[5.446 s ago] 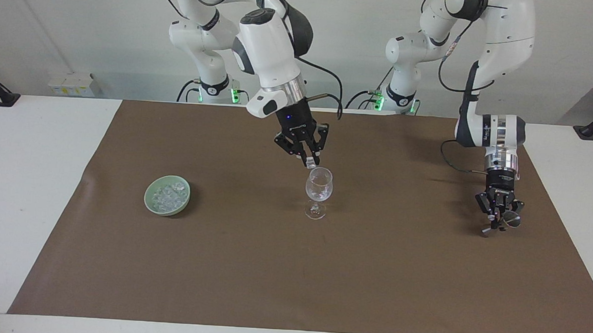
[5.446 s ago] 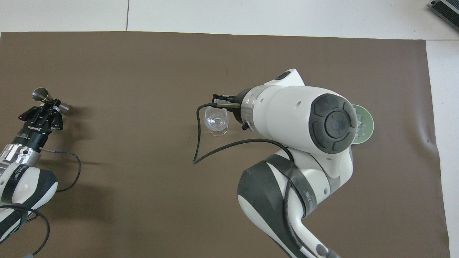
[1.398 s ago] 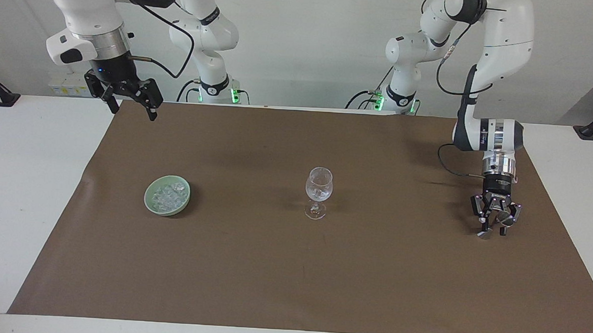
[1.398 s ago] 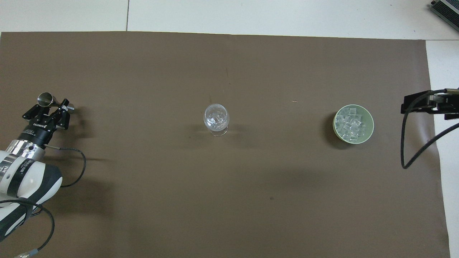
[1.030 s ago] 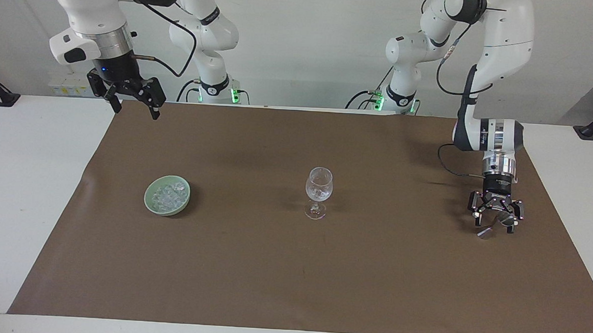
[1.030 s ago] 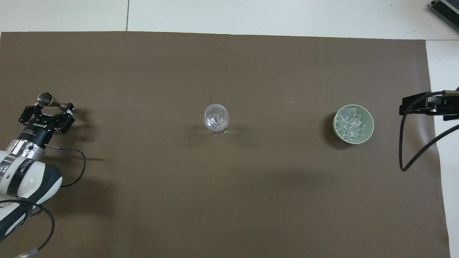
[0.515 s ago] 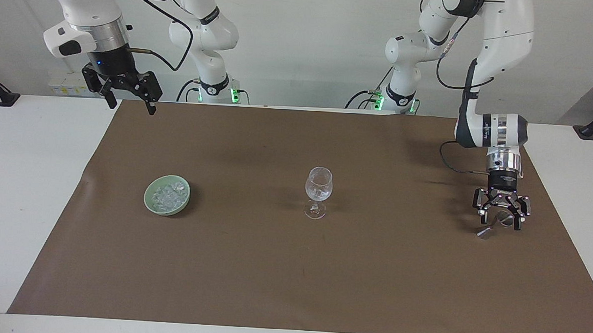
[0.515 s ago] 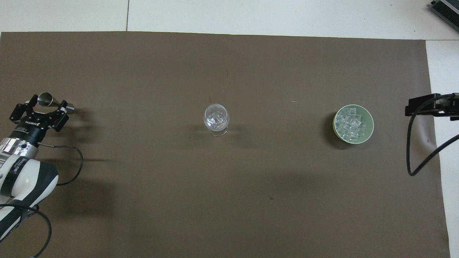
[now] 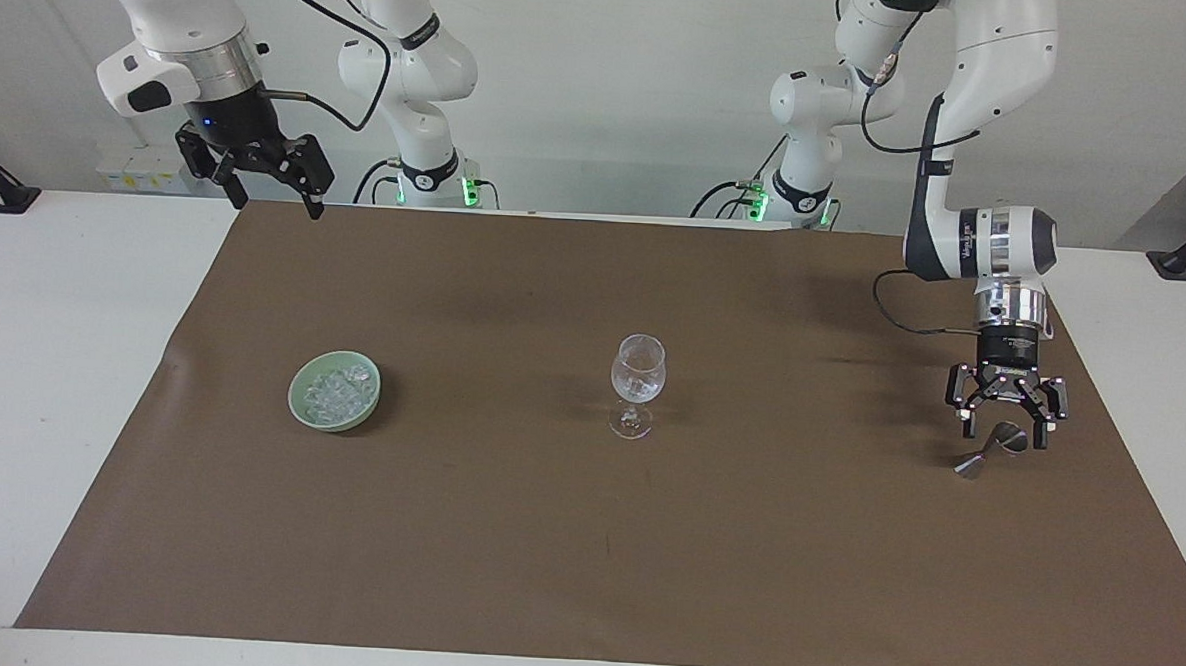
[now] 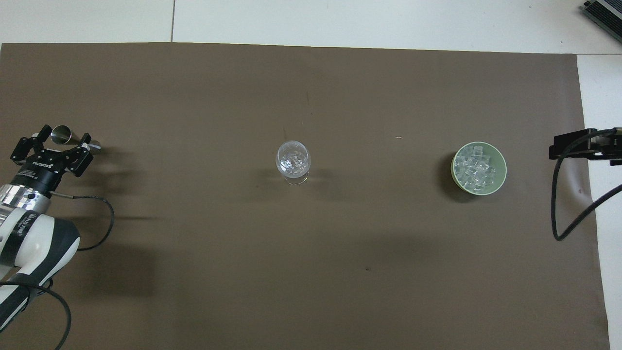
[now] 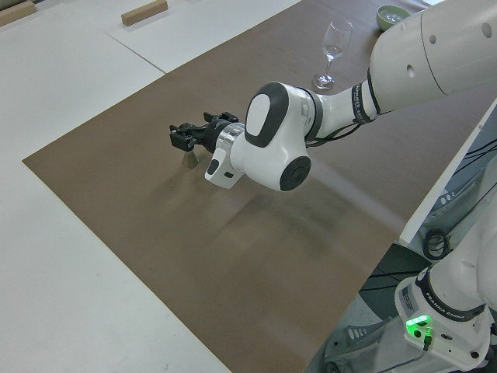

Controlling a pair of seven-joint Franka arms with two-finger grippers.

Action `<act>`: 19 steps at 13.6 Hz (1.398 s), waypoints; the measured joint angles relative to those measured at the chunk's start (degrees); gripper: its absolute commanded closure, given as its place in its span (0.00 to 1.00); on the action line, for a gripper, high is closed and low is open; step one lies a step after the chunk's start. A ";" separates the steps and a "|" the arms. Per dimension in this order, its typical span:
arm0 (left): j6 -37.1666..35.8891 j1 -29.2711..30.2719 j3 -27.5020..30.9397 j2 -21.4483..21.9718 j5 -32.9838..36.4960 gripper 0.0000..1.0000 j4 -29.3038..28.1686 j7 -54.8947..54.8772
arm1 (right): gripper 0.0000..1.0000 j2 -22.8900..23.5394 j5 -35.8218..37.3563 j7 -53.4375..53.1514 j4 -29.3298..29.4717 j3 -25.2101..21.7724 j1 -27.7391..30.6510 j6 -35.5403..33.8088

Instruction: Pour wine and add ice with both arms

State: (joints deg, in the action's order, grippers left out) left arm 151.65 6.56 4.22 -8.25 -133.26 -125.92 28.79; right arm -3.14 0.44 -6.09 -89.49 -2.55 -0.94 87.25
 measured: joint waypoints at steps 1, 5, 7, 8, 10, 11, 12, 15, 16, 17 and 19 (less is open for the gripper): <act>1.96 -0.48 -0.24 0.59 0.01 0.00 0.90 0.08 | 0.00 -0.13 -0.08 0.00 0.00 -0.21 0.00 -0.01; 11.15 -1.33 -3.51 3.35 3.96 0.00 5.50 -0.09 | 0.00 -0.19 -0.08 0.00 -0.33 -0.25 -0.12 -0.06; 15.51 -3.32 -4.51 5.00 12.73 0.00 6.85 0.01 | 0.00 -0.22 -0.08 0.00 -0.66 -0.24 -0.15 -0.13; 16.51 -4.41 -4.69 5.82 17.65 0.00 7.14 0.22 | 0.00 -0.28 -0.08 0.00 -0.87 -0.23 -0.15 -0.14; 17.25 -5.35 -4.78 7.14 25.67 0.00 7.21 0.24 | 0.00 -0.46 -0.08 0.00 -1.16 -0.17 -0.18 -0.16; 17.25 -5.40 -4.77 7.61 30.13 0.00 7.18 0.22 | 0.00 -0.59 -0.08 0.00 -1.29 -0.14 -0.18 -0.17; 17.25 -5.40 -4.75 7.99 34.76 0.00 7.17 0.26 | 0.00 -0.73 -0.08 0.00 -1.42 -0.11 -0.19 -0.18; 16.83 -5.41 -4.75 9.29 48.59 0.00 7.14 0.19 | 0.00 -0.94 0.04 0.00 -1.58 -0.04 -0.19 -0.18; 15.45 -5.38 -4.67 9.86 53.72 0.00 7.10 0.20 | 0.00 -0.95 0.05 0.00 -1.58 -0.01 -0.19 -0.18; 12.63 -5.10 -4.34 10.49 59.88 0.00 7.10 0.25 | 0.00 -0.95 0.05 0.00 -1.58 0.02 -0.19 -0.18; 2.93 -2.13 -3.90 11.92 75.91 0.00 7.72 0.49 | 0.00 -0.96 0.05 0.00 -1.60 0.02 -0.19 -0.18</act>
State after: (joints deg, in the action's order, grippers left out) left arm 154.58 4.43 0.32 3.68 -57.35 -118.20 29.28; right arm -4.10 0.48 -6.09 -91.10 -2.53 -1.13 87.06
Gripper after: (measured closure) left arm 0.000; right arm 0.000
